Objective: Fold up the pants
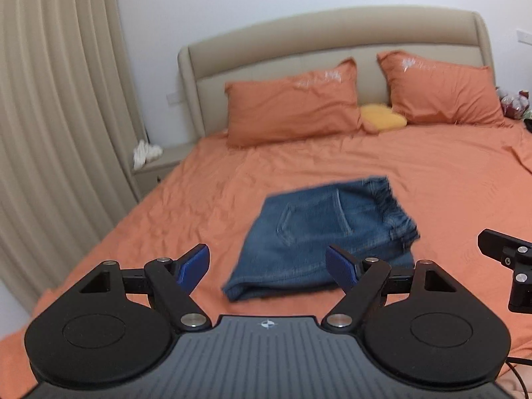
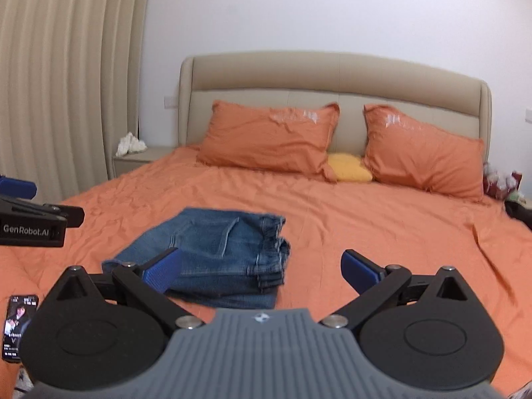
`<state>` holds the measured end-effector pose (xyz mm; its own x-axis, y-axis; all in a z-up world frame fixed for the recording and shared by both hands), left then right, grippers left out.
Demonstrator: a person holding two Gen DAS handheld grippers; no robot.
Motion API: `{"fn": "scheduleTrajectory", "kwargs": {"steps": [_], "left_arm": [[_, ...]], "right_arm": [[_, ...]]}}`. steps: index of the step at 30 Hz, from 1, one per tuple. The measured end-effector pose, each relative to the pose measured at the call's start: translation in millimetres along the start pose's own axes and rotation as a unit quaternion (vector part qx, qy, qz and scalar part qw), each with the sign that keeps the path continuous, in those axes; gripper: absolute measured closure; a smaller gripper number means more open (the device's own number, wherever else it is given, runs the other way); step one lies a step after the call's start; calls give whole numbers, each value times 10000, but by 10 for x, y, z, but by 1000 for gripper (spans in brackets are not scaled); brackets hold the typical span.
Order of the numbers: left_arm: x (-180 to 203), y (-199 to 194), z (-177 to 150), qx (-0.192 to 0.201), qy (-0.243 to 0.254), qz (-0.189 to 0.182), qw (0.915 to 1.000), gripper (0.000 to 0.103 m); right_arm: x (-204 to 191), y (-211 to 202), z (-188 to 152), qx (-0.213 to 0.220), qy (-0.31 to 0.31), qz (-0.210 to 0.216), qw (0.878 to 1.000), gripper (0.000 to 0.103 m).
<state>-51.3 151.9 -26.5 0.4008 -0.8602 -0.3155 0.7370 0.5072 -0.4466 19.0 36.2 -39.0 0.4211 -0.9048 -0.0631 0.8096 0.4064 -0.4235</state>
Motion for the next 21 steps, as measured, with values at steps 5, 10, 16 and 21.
{"fn": "scheduleTrajectory", "kwargs": {"steps": [5, 10, 16, 21], "left_arm": [[83, 234, -345, -681, 17, -43, 9977, 10], [155, 382, -516, -953, -2, -42, 9954, 10], [303, 486, -561, -1081, 63, -208, 9939, 10], [388, 541, -551, -1124, 134, -271, 9932, 10]], "right_arm": [[43, 216, -258, -453, 156, -63, 9988, 5], [119, 394, -412, -714, 384, -123, 9966, 5], [176, 606, -577, -1017, 462, -217, 9935, 5], [224, 683, -605, -1105, 487, -231, 9924, 5]]}}
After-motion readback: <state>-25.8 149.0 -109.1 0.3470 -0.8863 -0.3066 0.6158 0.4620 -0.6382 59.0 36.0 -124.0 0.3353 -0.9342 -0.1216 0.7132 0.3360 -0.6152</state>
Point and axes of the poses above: each gripper's, at about its wrist camera, not at the fingertips, and y roughly the way its jaws point, x to its right, z to its top, the point moved 8 cm from there along y, roughly the way its jaws point, and after that the axes turned 10 degrees about z, right-handed, at the moved point
